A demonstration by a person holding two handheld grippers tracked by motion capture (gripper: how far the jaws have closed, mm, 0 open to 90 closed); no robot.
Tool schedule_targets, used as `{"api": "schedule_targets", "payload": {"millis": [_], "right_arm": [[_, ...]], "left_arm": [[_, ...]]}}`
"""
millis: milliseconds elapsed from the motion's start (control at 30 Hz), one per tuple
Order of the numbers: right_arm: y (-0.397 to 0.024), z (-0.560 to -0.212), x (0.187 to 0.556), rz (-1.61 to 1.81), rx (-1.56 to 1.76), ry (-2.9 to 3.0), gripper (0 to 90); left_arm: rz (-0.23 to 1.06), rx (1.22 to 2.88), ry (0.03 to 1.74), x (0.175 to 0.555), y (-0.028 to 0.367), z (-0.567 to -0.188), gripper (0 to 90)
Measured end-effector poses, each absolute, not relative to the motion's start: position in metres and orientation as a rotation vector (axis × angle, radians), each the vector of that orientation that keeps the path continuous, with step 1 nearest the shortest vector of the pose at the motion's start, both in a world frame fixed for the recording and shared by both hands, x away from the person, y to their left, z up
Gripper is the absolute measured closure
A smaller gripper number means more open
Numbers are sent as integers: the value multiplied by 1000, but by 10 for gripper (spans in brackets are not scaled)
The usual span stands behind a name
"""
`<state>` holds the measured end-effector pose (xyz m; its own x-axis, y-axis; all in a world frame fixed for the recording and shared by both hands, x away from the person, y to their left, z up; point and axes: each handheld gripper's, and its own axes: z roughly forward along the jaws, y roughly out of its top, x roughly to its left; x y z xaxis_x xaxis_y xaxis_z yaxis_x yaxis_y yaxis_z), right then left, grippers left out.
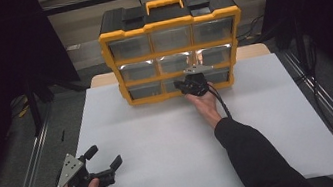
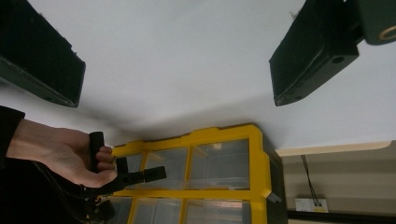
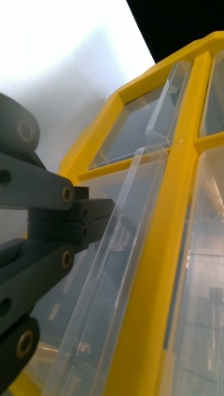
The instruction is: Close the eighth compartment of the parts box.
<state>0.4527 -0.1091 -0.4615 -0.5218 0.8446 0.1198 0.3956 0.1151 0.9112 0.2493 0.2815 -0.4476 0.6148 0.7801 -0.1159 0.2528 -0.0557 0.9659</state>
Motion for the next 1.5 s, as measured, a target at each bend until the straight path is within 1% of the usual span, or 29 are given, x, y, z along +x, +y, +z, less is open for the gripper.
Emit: {"api": "schedule_targets", "payload": {"millis": [333,600,733,867,900,933,967,1000,1033,1067,1100,1133,1233,1267,1333,1367,1400,1433,1500], "right_arm": [[-106,-462,454,1360,1192,1973,900],[-105,-470,450,1367,1219,1987,898],[-105,-468,446,1382,1200,1986,846],[-109,-466,442,1381,1191,1987,770],[-109,-466,442,1381,1191,1987,770],[-111,-466,440,1382,1183,1982,717],[-112,-465,438,1395,1176,1983,683],[-112,-465,438,1395,1176,1983,683],[-114,-463,435,1397,1169,1975,592],[-116,-462,433,1412,1164,1967,570],[-117,-461,431,1410,1168,1962,524],[-117,-461,431,1410,1168,1962,524],[-119,-459,428,1406,1174,1952,384],[-121,-458,426,1418,1171,1941,313],[-121,-457,424,1430,1180,1936,246],[-121,-457,424,1427,1184,1940,194],[-121,-457,424,1427,1184,1940,194],[-122,-455,422,1415,1186,1930,128],[-124,-452,421,1424,1203,1915,87]], "left_arm": [[532,1623,869,249,280,-448,32],[538,1622,861,249,282,-448,32],[540,1621,859,249,282,-448,32],[538,1624,860,249,281,-448,32],[538,1624,860,249,281,-448,32],[542,1627,859,249,281,-448,32],[540,1625,868,250,281,-448,32],[540,1625,868,250,281,-448,32],[543,1629,867,250,282,-448,32],[541,1626,875,250,281,-449,32],[539,1624,878,251,281,-449,32],[538,1625,876,251,281,-449,32],[547,1630,868,251,281,-449,32],[546,1631,869,251,281,-449,32],[539,1628,875,250,281,-449,32],[541,1626,877,250,281,-449,32],[541,1626,877,250,281,-449,32],[542,1626,878,251,282,-449,32],[544,1632,877,251,282,-449,33]]}}
